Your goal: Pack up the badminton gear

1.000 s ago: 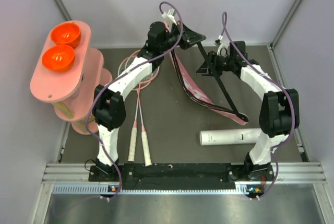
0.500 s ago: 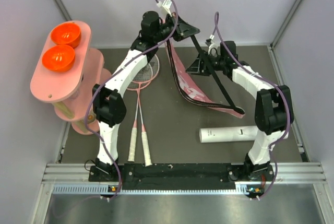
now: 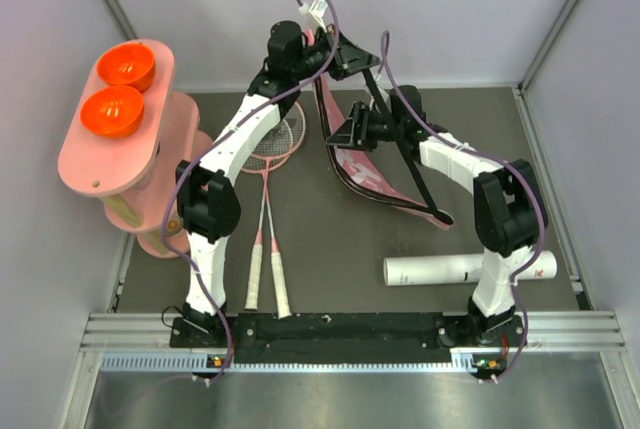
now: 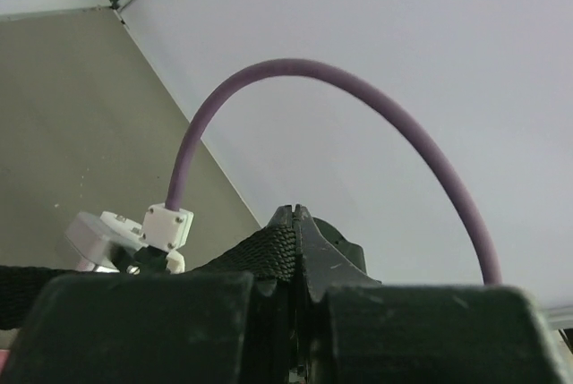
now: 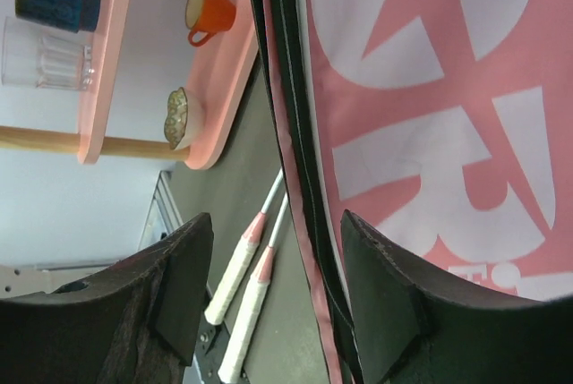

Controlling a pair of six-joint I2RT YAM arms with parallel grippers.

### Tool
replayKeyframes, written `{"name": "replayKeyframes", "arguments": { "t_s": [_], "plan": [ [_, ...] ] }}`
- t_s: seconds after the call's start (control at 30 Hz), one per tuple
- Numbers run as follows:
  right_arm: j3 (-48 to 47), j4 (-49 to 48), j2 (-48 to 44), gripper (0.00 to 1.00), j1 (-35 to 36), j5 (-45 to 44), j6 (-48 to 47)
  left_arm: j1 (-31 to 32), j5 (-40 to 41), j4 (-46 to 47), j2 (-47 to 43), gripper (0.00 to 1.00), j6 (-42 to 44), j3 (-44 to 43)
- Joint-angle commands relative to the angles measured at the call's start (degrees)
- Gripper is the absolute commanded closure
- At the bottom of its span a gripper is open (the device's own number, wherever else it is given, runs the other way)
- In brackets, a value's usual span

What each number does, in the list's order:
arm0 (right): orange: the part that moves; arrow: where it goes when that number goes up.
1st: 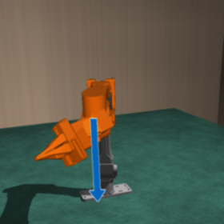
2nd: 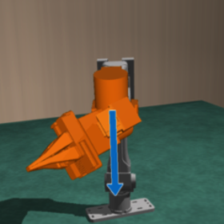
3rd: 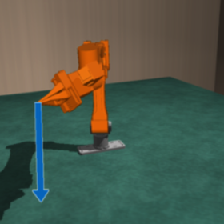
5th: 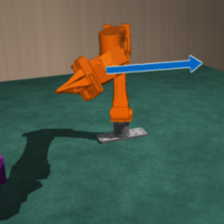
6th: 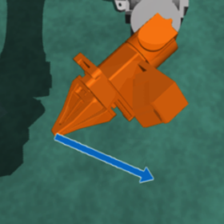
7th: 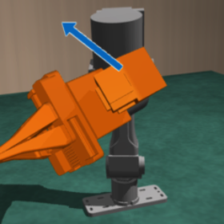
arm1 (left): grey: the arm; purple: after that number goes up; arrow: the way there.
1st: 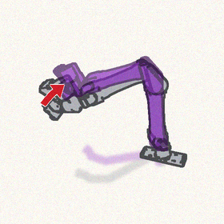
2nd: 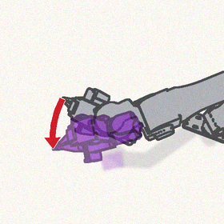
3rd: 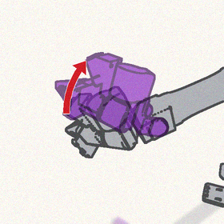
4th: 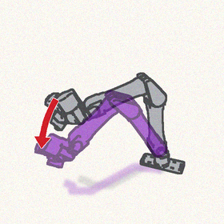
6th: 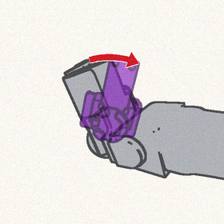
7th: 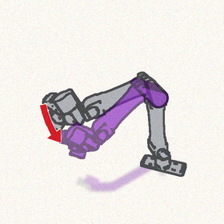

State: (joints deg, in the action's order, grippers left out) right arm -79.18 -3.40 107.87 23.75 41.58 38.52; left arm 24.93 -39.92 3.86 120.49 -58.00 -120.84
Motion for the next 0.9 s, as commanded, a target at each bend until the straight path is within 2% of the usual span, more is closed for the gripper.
{"name": "replayKeyframes", "arguments": {
  "t_s": [0.0,0.13,0.37,0.5,0.53,0.73,0.87],
  "plan": [
    [-2.21,-2.15,-0.56,0.42,-0.19,-4.13,0.77,0.38,-2.18,4.05,-3.59,1.0,0.34,1.04],
    [-1.6,5.31,-4.33,0.41,-4.49,-6.43,-1.08,0.38,-2.53,2.39,-4.21,1.0,2.0,1.13],
    [-0.72,16.39,-13.82,0.32,-11.09,-6.42,-11.08,0.3,-2.26,1.86,-4.38,1.0,1.92,1.92],
    [1.57,16.67,-18.22,0.3,-12.23,-4.42,-12.77,0.3,-2.18,1.42,-4.38,1.0,1.84,2.36],
    [1.66,16.67,-19.27,0.3,-12.15,-0.84,-13.47,0.3,-2.18,1.33,-4.38,1.0,1.84,2.53],
    [6.05,10.61,-24.9,0.3,-11.8,6.3,-14.09,0.21,-2.18,0.63,-4.82,1.0,2.1,2.54],
    [8.33,8.76,-29.29,0.31,-11.44,6.23,-13.91,0.12,-2.18,0.54,-4.91,1.0,2.01,2.54]
  ]
}}
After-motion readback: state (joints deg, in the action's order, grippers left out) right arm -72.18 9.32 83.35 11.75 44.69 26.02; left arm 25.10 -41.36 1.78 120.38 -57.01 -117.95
